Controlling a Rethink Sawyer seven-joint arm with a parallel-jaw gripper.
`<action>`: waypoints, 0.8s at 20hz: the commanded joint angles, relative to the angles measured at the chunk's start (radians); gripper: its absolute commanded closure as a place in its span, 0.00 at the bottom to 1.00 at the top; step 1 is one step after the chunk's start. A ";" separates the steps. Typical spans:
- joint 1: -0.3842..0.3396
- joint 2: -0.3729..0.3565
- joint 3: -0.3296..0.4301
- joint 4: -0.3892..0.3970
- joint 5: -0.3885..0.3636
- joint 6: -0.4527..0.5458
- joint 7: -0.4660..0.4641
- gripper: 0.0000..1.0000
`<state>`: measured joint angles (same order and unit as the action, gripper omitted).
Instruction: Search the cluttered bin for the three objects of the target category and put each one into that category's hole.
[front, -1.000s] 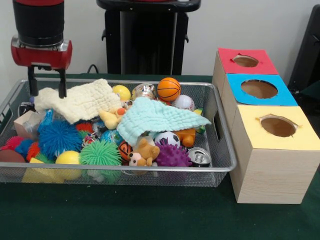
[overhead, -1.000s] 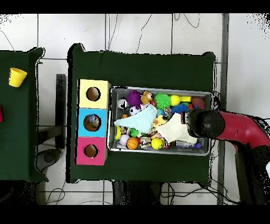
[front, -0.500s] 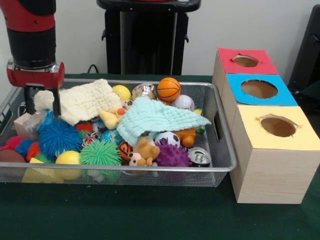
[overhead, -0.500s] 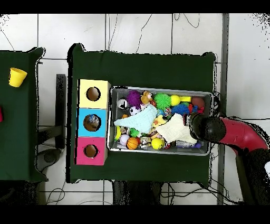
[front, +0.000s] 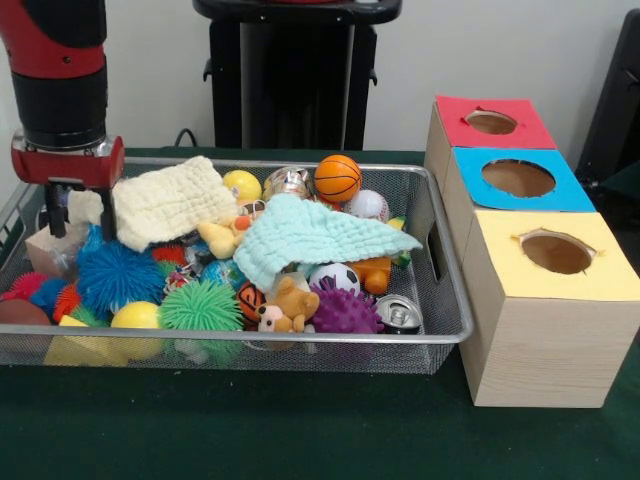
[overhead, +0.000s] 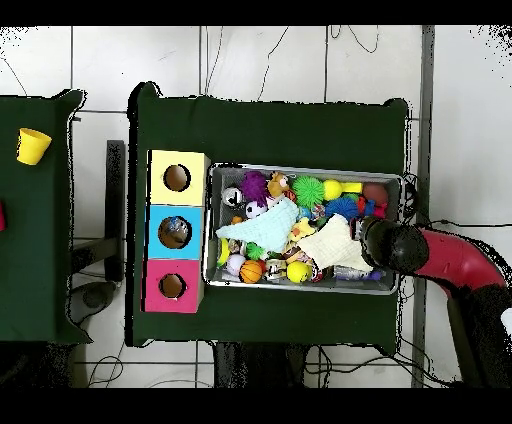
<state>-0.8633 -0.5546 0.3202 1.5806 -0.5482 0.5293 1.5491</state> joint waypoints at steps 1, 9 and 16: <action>-0.016 0.042 -0.052 -0.039 -0.046 -0.035 0.047 0.00; 0.000 0.032 -0.070 -0.078 -0.032 0.027 0.019 0.00; -0.017 0.093 -0.057 -0.055 -0.032 -0.055 0.041 0.00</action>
<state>-0.8636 -0.5460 0.2732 1.5559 -0.5478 0.5175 1.5491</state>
